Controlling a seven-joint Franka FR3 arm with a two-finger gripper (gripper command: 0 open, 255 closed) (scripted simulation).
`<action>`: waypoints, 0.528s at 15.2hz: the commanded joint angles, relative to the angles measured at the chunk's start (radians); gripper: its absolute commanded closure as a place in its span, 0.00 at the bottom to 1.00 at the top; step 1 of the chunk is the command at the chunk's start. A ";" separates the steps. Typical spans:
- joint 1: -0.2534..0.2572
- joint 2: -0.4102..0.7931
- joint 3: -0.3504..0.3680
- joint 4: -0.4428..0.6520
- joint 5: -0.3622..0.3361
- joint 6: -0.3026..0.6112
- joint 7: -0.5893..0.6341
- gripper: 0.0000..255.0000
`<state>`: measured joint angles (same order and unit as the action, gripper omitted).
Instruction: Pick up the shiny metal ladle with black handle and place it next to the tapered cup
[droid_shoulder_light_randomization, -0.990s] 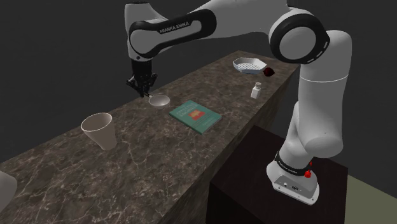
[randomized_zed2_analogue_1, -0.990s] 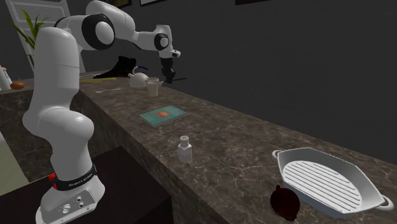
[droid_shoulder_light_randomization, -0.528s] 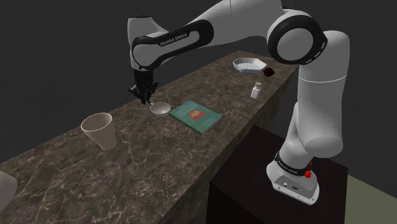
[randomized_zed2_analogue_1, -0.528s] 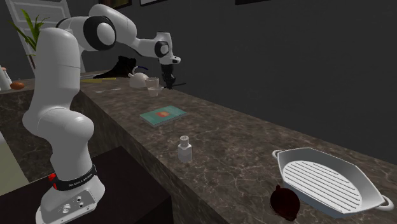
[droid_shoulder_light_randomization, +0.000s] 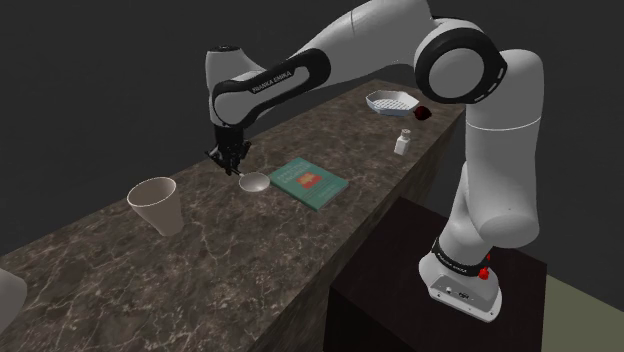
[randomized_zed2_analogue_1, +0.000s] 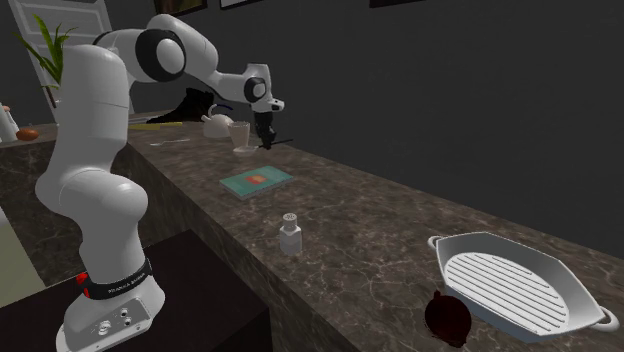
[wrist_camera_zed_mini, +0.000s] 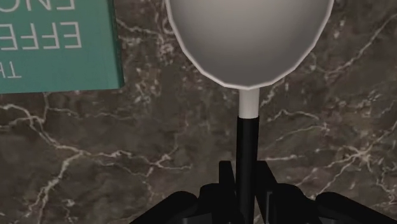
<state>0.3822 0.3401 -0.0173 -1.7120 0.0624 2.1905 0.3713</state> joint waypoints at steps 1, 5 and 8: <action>-0.001 0.009 0.000 -0.013 0.001 0.023 -0.003 1.00; -0.001 0.030 0.001 -0.038 0.004 0.069 -0.006 1.00; -0.002 0.046 0.001 -0.053 0.005 0.100 -0.008 1.00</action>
<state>0.3816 0.3831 -0.0158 -1.7604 0.0670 2.2816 0.3651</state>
